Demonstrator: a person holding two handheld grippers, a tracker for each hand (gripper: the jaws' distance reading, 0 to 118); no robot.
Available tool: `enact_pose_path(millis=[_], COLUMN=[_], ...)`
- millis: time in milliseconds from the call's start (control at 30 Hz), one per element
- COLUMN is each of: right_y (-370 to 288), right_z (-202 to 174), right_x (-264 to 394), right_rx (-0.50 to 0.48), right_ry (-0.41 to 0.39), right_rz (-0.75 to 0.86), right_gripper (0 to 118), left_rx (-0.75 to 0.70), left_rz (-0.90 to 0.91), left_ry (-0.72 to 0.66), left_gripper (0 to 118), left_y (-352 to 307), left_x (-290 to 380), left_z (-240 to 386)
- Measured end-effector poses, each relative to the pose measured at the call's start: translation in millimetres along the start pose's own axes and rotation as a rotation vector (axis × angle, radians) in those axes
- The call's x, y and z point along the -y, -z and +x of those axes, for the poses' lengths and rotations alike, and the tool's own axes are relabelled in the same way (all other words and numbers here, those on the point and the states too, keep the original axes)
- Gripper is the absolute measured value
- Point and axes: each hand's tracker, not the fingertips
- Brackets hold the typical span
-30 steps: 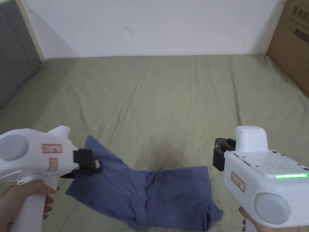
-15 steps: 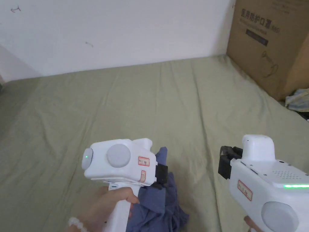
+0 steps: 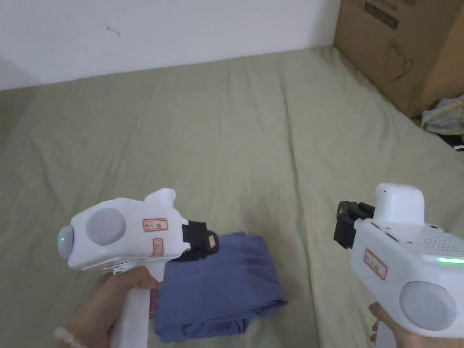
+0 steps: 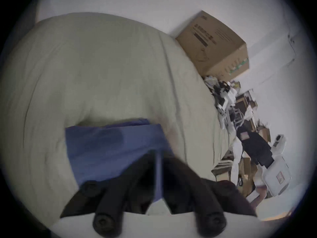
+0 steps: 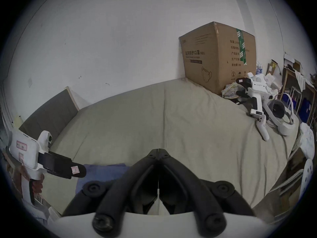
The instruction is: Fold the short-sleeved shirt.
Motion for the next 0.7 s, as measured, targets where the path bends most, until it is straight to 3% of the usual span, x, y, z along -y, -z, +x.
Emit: enact_pose_path(millis=[300,467,600,700], right_y=[1,-5,-9,-12], right_z=[-10,-5,3,7], right_x=[9,8,8,9], right_rx=[-0.047,-0.041,-0.025,-0.013], right_ry=[-0.006,-0.018,0.000,0.000], right_rz=[-0.027,-0.025,-0.019,-0.022], right_gripper=[1,1,1,1], left_rx=[0.055,0.039,-0.017,0.032], left_rz=[-0.170,-0.260,-0.274,-0.271], left_ry=[0.005,0.137,0.190,0.175], left_gripper=[6,5,4,4], left_y=[75,103,117,115], left_x=[43,64,74,74], left_z=[11,51,63,65])
